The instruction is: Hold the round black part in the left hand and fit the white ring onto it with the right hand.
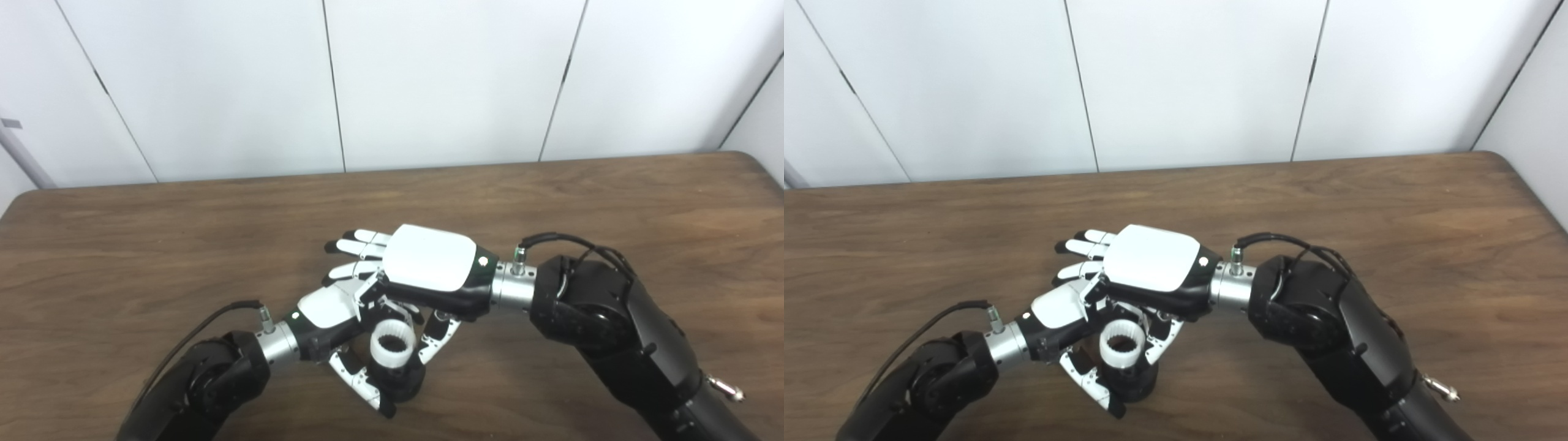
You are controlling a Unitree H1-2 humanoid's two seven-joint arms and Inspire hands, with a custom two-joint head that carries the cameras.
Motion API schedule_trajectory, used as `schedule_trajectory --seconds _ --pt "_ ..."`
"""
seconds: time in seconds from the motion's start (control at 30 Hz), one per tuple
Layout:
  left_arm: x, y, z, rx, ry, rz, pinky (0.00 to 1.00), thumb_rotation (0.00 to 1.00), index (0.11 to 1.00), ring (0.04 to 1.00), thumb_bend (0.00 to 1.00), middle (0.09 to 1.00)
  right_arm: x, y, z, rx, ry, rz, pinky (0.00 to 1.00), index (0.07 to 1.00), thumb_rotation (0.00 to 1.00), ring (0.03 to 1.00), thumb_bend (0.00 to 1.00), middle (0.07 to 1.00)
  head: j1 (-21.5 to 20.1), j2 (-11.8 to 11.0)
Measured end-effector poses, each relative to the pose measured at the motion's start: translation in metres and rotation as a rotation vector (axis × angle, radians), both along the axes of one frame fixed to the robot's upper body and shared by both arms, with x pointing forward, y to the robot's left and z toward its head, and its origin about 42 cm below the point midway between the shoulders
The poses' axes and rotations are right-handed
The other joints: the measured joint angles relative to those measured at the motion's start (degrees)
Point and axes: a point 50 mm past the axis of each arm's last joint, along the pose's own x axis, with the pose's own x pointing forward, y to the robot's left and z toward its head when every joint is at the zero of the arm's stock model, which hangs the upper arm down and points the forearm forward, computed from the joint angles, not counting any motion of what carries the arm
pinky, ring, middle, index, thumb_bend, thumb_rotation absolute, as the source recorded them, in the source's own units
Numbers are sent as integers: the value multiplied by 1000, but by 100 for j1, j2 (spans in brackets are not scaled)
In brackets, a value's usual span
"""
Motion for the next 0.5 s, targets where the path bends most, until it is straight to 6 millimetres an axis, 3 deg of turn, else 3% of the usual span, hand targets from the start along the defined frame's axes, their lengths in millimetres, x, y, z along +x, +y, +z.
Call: schedule_trajectory --seconds 0.5 --pt "4 5 -1 -16 -1 33 1000 62 480 951 524 759 -3 -8 0 10 27 15 1000 479 141 1000 525 877 -53 44"
